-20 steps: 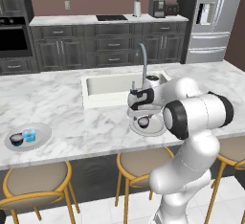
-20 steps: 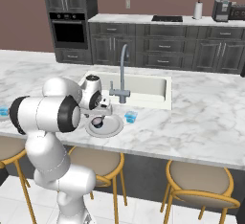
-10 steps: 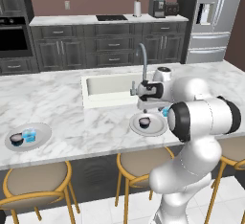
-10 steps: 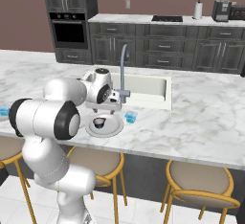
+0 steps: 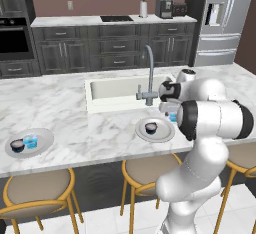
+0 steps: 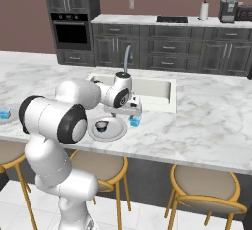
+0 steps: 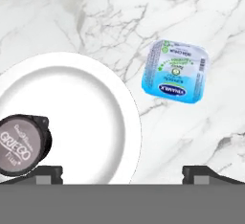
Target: Place two yogurt containers on each plate.
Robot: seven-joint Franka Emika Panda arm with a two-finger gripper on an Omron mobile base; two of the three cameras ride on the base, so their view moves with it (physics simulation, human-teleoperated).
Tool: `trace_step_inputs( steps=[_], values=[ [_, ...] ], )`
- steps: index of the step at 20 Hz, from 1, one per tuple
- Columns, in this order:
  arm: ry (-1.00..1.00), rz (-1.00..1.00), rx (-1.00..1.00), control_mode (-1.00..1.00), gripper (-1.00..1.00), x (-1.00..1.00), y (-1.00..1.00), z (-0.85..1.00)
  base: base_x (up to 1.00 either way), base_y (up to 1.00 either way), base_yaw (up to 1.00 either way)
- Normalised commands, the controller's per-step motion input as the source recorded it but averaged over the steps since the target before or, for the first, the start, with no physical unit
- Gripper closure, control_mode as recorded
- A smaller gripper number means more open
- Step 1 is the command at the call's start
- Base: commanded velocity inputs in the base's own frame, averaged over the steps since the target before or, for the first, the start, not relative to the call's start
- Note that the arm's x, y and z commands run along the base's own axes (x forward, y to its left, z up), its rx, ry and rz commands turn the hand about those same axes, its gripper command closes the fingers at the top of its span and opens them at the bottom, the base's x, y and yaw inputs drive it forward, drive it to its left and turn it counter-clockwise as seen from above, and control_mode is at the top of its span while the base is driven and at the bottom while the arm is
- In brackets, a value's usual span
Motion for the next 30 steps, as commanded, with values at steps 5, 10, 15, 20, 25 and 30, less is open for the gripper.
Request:
trace_step_inputs(
  steps=[5,10,15,20,25,30],
  values=[
    [0.0,-0.02,0.0,-1.0,-1.0,0.32,-0.42,0.0,0.0,0.0,0.0],
    [0.0,-0.02,0.0,-1.0,-1.0,0.28,-0.05,-0.09,0.0,0.0,0.0],
    [0.0,-0.02,0.0,-1.0,-1.0,0.15,0.0,-0.12,0.0,0.0,0.0],
    [0.0,-0.03,0.0,-1.0,-1.0,0.09,0.0,-0.23,0.0,0.0,0.0],
    [0.0,-0.04,0.0,-1.0,-1.0,0.06,-0.05,-0.18,0.0,0.0,0.0],
    [0.0,-0.06,0.0,-1.0,-1.0,0.06,-0.05,-0.05,0.0,0.0,0.0]
  ],
)
